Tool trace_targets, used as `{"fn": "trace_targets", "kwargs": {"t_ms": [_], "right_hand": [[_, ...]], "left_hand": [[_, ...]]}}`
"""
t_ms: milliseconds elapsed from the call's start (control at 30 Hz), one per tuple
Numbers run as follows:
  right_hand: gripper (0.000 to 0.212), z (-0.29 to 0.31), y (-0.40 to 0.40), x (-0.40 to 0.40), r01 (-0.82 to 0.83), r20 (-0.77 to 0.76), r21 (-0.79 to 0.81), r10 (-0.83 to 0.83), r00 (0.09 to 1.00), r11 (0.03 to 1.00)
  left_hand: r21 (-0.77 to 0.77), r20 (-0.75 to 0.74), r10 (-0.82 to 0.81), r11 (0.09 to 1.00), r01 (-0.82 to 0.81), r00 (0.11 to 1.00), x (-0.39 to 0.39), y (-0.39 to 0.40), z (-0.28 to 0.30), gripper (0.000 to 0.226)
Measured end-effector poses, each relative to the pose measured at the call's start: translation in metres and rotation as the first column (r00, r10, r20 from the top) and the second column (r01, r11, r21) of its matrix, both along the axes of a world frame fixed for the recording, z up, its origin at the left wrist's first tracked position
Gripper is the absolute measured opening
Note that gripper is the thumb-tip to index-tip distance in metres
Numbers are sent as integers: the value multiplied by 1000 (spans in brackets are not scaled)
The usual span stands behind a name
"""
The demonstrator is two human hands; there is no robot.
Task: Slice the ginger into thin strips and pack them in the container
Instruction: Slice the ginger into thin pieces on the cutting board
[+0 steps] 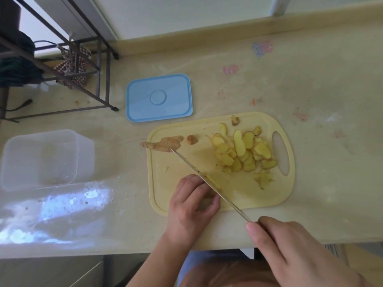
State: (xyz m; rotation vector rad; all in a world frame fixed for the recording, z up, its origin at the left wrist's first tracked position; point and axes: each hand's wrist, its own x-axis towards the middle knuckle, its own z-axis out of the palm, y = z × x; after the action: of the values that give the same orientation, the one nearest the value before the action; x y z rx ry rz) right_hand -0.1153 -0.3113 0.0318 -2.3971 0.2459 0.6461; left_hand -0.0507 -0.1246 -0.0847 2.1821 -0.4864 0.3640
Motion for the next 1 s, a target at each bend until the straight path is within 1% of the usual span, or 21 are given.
{"fn": "trace_targets", "kwargs": {"t_ms": [133,233,300,367,433,500,667,767,833,1000], "right_hand": [[98,5,3,3,-42,-63,-4,42,997,999],[102,9,5,7,-113,-102,-84,105,989,990],[97,6,4,7,-120,-65,-72,115,991,990],[86,-1,4,9,-103,-19,4,103,995,995],[75,-7,6,13,-101,-14,47,101,995,994],[68,-8,6,14,-101,-25,55,102,994,993],[72,-3,-3,9,-84,-33,44,85,996,996],[60,-12,4,17,-85,-3,90,85,996,992],[56,-21,10,23,-91,45,103,86,995,991],[61,-38,19,34,-77,75,119,68,995,990]], "left_hand": [[6,3,4,1000,-4,1000,0,0,-1,19],[7,-1,0,1000,1,1000,0,1,-1,19],[10,-7,-2,1000,2,1000,0,2,-1,19],[5,-7,-4,1000,4,1000,0,2,-1,19],[6,-2,-7,1000,7,1000,0,1,0,20],[11,-8,-8,1000,9,1000,0,1,0,19],[6,-4,-27,1000,27,1000,1,1,1,12],[1,-9,-21,1000,21,1000,1,0,1,12],[4,-13,-18,1000,18,1000,0,-1,0,11],[12,-12,-22,1000,22,1000,1,-1,0,15]]}}
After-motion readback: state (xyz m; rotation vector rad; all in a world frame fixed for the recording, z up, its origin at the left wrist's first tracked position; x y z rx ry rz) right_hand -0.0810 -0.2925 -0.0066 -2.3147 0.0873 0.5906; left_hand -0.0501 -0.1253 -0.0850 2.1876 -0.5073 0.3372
